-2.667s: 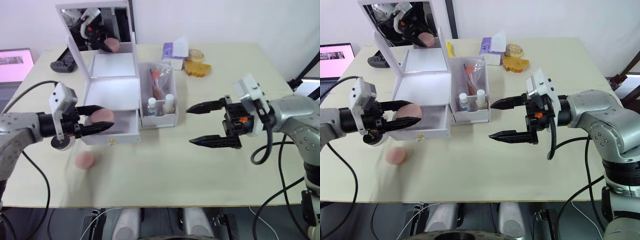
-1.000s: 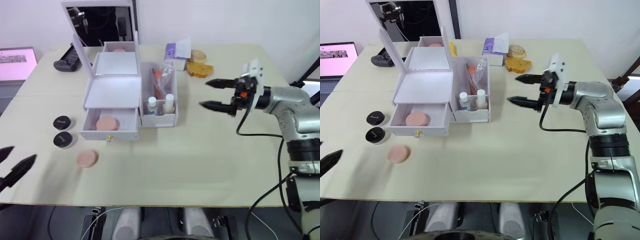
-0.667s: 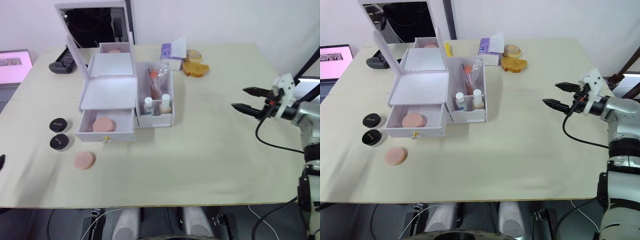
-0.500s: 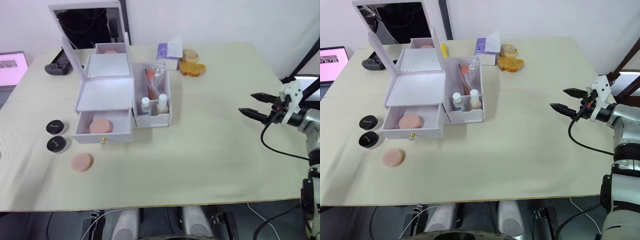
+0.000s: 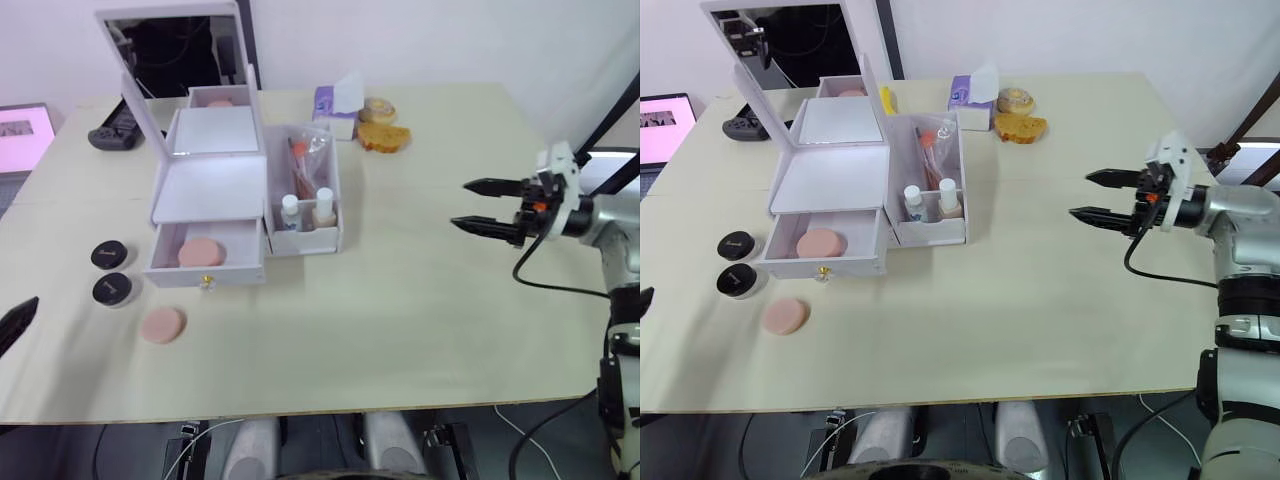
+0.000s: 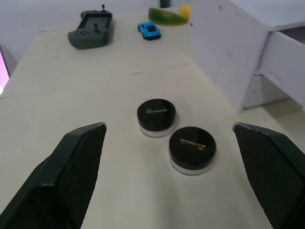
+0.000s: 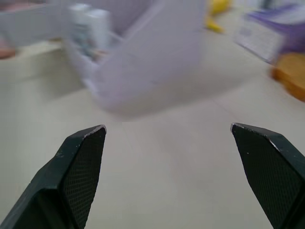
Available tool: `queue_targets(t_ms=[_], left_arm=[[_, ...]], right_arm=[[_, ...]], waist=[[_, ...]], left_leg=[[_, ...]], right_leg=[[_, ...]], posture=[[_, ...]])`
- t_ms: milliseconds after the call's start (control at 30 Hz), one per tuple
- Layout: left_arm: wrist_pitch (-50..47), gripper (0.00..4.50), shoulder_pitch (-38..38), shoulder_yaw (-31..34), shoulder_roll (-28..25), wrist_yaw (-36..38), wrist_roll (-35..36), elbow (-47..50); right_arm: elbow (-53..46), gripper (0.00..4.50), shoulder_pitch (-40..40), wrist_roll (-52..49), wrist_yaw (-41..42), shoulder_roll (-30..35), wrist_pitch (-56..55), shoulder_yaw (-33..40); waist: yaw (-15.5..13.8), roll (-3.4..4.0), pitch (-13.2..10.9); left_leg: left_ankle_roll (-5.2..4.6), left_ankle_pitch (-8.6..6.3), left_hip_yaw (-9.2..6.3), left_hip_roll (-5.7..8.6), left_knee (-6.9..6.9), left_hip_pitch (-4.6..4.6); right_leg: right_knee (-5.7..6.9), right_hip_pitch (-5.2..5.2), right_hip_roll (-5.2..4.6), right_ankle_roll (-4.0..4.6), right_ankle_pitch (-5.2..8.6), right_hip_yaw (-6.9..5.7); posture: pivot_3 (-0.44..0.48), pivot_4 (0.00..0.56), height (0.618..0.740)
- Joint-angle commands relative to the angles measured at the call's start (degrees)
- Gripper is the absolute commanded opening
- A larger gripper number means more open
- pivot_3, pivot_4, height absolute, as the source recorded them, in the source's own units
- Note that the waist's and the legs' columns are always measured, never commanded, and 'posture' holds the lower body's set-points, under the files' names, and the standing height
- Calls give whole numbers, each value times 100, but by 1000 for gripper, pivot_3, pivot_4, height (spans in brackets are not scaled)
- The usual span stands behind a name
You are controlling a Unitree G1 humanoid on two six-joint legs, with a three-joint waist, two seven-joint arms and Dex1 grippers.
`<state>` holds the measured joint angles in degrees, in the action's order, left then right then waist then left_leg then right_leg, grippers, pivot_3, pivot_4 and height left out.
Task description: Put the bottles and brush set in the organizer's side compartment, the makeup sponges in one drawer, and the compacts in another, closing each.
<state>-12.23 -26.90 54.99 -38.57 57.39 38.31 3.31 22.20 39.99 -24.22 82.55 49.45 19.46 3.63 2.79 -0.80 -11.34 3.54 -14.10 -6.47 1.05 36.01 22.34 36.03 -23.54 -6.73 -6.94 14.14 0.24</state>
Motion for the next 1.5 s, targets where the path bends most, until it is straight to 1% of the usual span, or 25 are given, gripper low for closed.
queue_targets(t_ms=[33,100,167,233,300,433,567,667,733,767,867,933,1000,1233,1367,1500], left_arm=[[121,4480,-637,147,494,20,160,905],[261,4480,-995,48,883,6,132,1339],[270,4480,-1154,-35,1123,-154,104,1543],[161,4480,-1350,-264,1317,-390,-80,1832],[-188,4480,-1538,-514,1465,-762,-66,2233],[-809,4480,-1675,-922,1481,-1446,18,3023],[-1613,4480,-1554,-1481,1362,-2397,-220,3775],[-2414,4480,-1313,-1738,1300,-3092,81,4092],[-2811,4480,-1125,-1905,1104,-3421,-103,4189],[-3006,4480,-1020,-1961,1002,-3512,-79,4204],[-3568,4480,-590,-2083,665,-3674,150,4131],[-3787,4480,-400,-2227,419,-3722,19,4106],[-3938,4480,-248,-2366,317,-3853,-101,4104],[-4014,4480,327,-2926,239,-4169,-656,3771],[-4003,4480,578,-3011,251,-4226,-808,3615],[-4153,4480,811,-3150,415,-4264,-749,3610]], right_arm=[[-1052,4500,378,-171,10,14,689,-281],[-1328,4500,643,-156,-9,15,1263,-573],[-1427,4500,863,-188,-10,34,1734,-731],[-1572,4500,1020,84,-175,-74,1323,-823],[-1853,4500,1186,96,-56,-91,1178,-893],[-2053,4500,1410,-117,165,-134,1102,-837],[-1997,4500,1555,-26,322,-168,977,-960],[-1908,4500,1643,47,342,-214,918,-1003],[-1873,4500,1705,40,362,-218,971,-1013],[-1864,4500,1723,46,367,-216,967,-1017],[-1929,4500,1738,18,345,-199,995,-990],[-1987,4500,1741,-53,364,-163,1127,-970],[-2036,4500,1746,-119,428,-94,1280,-965],[-2224,4500,1653,-181,322,-9,1410,-867],[-2272,4500,1617,-181,254,40,1416,-822],[-2323,4500,1563,-172,206,101,1417,-773]], waist=[[-15,0,0],[-35,-2,0],[-74,-7,2],[-156,-8,2],[-185,-8,2],[-203,-10,1],[-191,-11,2],[-181,-10,1],[-174,-10,1],[-176,-9,1],[-179,-9,1],[-180,-9,1],[-178,-9,1],[-179,-9,1],[-191,-9,2],[-196,-9,2]], left_leg=[[0,0,3,0,1,3],[0,0,5,0,2,5],[1,-1,6,1,9,8],[1,-1,2,1,12,8],[2,-1,4,1,16,8],[2,-1,4,4,14,17],[1,-1,5,4,13,16],[1,-1,4,4,12,13],[0,-1,4,3,13,11],[1,0,2,2,12,11],[0,0,1,3,13,9],[0,0,1,3,14,9],[0,0,1,4,13,10],[0,0,1,5,10,9],[0,0,1,5,11,9],[1,0,1,5,11,9]], right_leg=[[-1,-4,0,1,1,2],[-1,-6,-1,4,2,5],[-2,-7,-3,7,4,4],[-1,-6,-3,10,4,0],[-3,-3,-3,10,3,1],[-6,-8,-5,8,4,1],[-6,-7,-5,7,3,1],[-2,-7,-2,7,3,1],[1,-8,-1,7,2,1],[2,-8,2,7,2,1],[5,-7,2,8,2,1],[5,-6,2,8,2,1],[1,-4,2,8,2,1],[3,-7,2,7,1,3],[2,-6,2,6,1,3],[1,-5,2,5,0,3]], posture=[[0,150,740],[0,150,740],[0,150,740],[0,150,740],[0,150,740],[0,150,740],[0,150,740],[0,150,740],[0,150,740],[0,150,740],[0,150,740],[0,150,740],[0,150,740],[0,150,740],[0,150,740],[0,150,740]])
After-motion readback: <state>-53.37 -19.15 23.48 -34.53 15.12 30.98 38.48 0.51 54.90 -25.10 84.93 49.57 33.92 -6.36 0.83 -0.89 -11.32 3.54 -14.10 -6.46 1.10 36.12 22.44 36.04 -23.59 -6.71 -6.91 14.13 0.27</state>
